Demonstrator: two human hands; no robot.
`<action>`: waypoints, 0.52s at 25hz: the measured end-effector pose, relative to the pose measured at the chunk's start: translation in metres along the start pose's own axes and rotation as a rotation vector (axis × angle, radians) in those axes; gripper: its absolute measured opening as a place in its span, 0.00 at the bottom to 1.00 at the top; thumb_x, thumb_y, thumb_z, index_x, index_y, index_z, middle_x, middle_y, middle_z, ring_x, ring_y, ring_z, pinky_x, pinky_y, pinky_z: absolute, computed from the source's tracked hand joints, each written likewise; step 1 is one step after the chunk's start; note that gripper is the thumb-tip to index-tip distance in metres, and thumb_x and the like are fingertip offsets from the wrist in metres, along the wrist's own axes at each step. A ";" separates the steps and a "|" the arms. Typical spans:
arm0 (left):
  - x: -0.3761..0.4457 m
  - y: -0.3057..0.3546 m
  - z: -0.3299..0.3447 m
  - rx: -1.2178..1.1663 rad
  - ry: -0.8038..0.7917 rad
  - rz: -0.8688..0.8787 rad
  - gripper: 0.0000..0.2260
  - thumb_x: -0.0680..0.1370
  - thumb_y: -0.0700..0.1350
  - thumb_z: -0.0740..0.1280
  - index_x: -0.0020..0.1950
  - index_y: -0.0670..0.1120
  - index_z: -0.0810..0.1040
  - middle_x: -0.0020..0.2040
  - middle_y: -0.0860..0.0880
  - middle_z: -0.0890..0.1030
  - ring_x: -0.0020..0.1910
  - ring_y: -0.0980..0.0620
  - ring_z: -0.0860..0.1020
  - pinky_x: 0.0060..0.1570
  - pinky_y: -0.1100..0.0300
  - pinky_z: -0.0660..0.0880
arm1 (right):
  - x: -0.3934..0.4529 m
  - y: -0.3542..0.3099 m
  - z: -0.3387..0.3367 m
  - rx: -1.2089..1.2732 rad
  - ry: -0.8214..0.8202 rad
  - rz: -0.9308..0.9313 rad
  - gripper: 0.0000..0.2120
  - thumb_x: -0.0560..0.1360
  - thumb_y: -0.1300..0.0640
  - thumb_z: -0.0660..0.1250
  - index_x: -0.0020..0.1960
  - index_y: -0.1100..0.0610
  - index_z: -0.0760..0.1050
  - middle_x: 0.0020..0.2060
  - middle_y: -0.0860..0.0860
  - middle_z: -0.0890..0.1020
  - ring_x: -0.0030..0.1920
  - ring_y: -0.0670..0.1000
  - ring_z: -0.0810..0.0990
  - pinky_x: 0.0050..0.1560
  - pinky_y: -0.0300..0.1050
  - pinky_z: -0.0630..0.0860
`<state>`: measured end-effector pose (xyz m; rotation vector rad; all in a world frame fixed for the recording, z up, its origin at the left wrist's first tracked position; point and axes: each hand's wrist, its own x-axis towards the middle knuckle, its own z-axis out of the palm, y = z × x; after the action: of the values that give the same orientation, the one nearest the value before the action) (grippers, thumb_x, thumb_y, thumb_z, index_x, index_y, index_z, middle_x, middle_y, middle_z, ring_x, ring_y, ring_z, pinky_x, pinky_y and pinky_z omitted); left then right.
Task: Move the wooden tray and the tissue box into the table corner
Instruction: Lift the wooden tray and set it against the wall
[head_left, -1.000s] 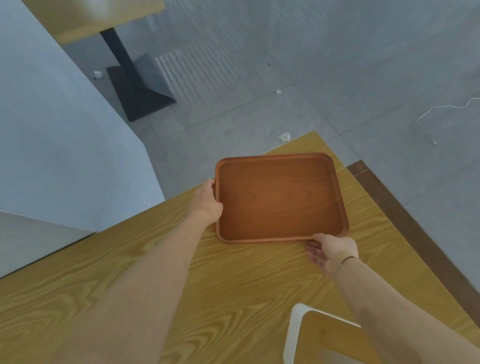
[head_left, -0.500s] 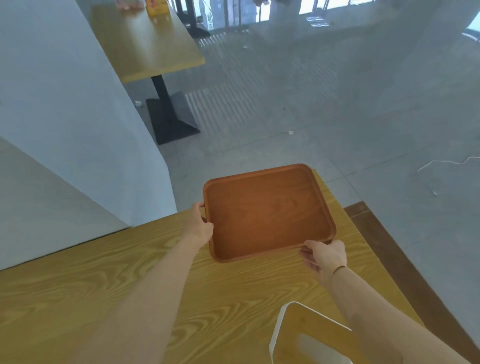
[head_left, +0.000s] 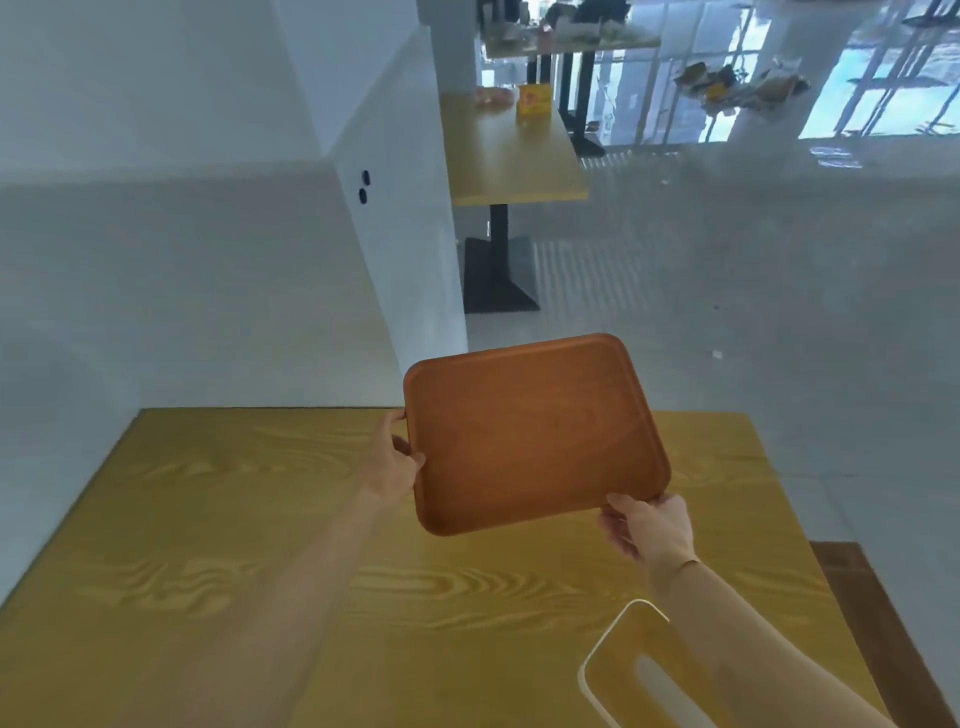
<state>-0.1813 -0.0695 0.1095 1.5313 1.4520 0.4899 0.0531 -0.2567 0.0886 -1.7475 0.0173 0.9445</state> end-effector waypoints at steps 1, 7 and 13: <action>-0.008 -0.006 -0.014 -0.015 0.036 -0.006 0.27 0.77 0.32 0.69 0.72 0.51 0.68 0.49 0.41 0.78 0.50 0.37 0.81 0.54 0.38 0.80 | -0.006 0.000 0.010 -0.016 -0.035 -0.008 0.13 0.75 0.66 0.71 0.58 0.67 0.73 0.39 0.60 0.85 0.37 0.56 0.84 0.37 0.50 0.79; -0.048 -0.053 -0.095 -0.067 0.228 -0.052 0.26 0.77 0.33 0.69 0.72 0.51 0.68 0.50 0.43 0.77 0.49 0.40 0.81 0.54 0.38 0.80 | -0.048 0.006 0.076 -0.117 -0.216 -0.079 0.15 0.76 0.65 0.71 0.60 0.67 0.72 0.42 0.61 0.85 0.37 0.56 0.84 0.36 0.48 0.79; -0.087 -0.112 -0.181 -0.153 0.368 -0.093 0.27 0.76 0.31 0.70 0.71 0.50 0.70 0.45 0.46 0.75 0.42 0.43 0.80 0.48 0.37 0.81 | -0.100 0.037 0.150 -0.205 -0.329 -0.129 0.16 0.76 0.64 0.71 0.62 0.66 0.73 0.48 0.64 0.86 0.39 0.56 0.85 0.35 0.46 0.77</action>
<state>-0.4078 -0.1026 0.1308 1.2909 1.7121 0.8397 -0.1184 -0.1922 0.1051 -1.7339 -0.4125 1.1583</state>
